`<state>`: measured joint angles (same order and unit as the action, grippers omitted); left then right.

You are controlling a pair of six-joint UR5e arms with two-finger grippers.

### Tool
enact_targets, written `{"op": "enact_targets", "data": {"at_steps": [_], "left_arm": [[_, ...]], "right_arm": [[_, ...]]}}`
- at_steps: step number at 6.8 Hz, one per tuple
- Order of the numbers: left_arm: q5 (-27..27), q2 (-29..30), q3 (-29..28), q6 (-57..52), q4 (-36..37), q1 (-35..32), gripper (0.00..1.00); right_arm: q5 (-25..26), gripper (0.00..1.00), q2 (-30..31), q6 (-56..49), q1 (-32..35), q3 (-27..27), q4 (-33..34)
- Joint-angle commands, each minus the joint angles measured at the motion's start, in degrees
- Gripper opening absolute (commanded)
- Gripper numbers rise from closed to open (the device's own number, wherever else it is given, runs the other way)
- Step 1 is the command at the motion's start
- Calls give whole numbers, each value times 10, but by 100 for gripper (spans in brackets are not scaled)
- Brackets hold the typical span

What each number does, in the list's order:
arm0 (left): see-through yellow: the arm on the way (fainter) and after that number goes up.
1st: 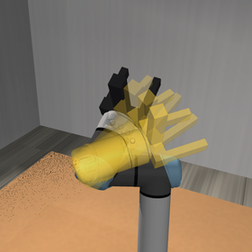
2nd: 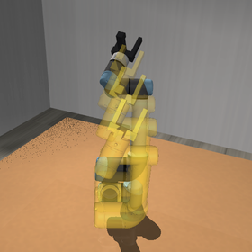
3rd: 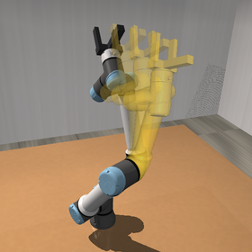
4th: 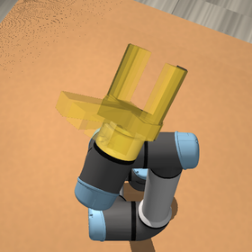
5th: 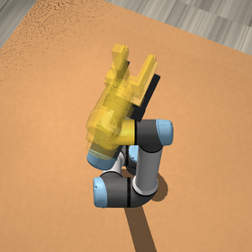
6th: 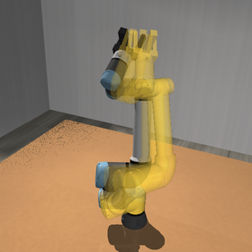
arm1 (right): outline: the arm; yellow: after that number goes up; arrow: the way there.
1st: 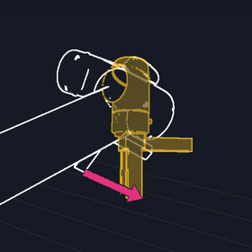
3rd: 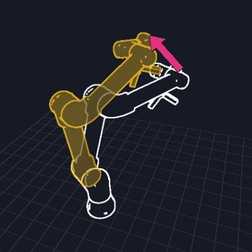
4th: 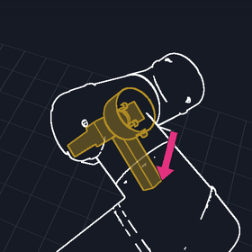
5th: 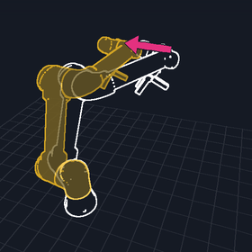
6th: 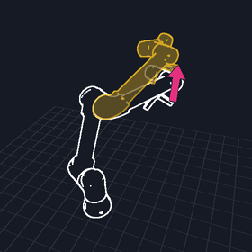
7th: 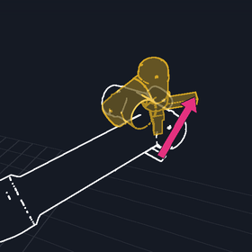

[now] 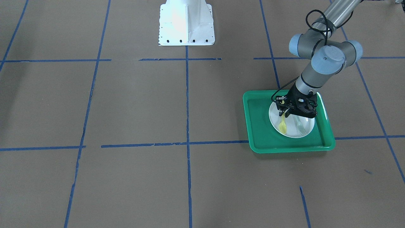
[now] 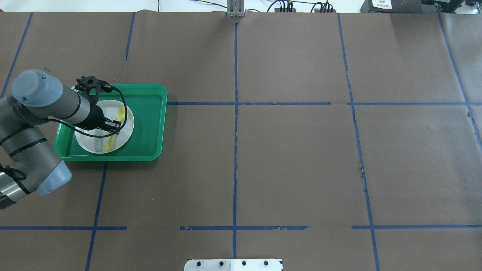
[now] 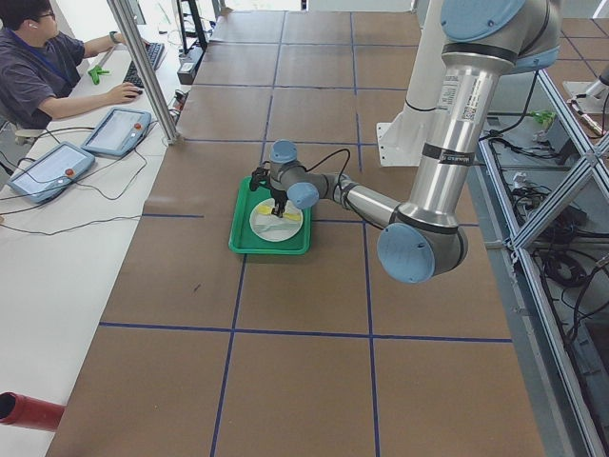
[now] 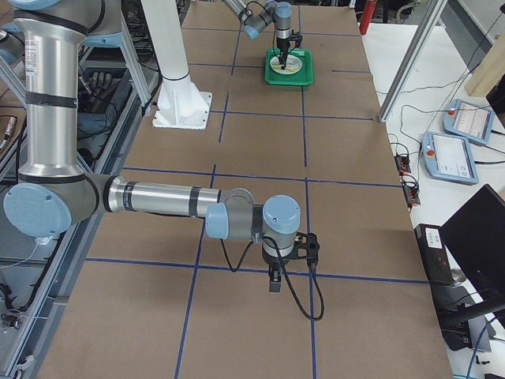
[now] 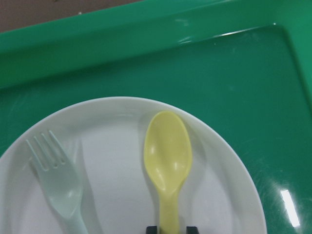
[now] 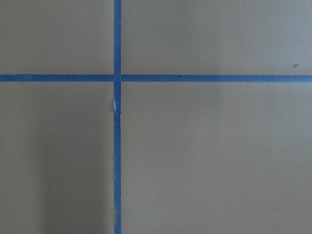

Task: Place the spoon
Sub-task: 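Lower the left gripper and close it on the yellow spoon's handle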

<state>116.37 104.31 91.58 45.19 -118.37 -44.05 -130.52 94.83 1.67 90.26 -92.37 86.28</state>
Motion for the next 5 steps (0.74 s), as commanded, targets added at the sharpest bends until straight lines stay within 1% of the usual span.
{"op": "enact_targets", "data": {"at_steps": [1, 2, 3, 4, 5], "left_arm": [[0, -1, -1, -1, 1, -1, 32], [0, -1, -2, 2, 1, 0, 29], [1, 0, 0, 3, 1, 0, 18], [4, -2, 4, 4, 2, -2, 1], [6, -3, 15, 4, 5, -9, 0]], "right_arm": [[0, 100, 0, 0, 0, 0, -1], [0, 100, 0, 0, 0, 0, -1], [0, 100, 0, 0, 0, 0, -1], [0, 100, -1, 0, 0, 0, -1], [0, 100, 0, 0, 0, 0, -1]]}}
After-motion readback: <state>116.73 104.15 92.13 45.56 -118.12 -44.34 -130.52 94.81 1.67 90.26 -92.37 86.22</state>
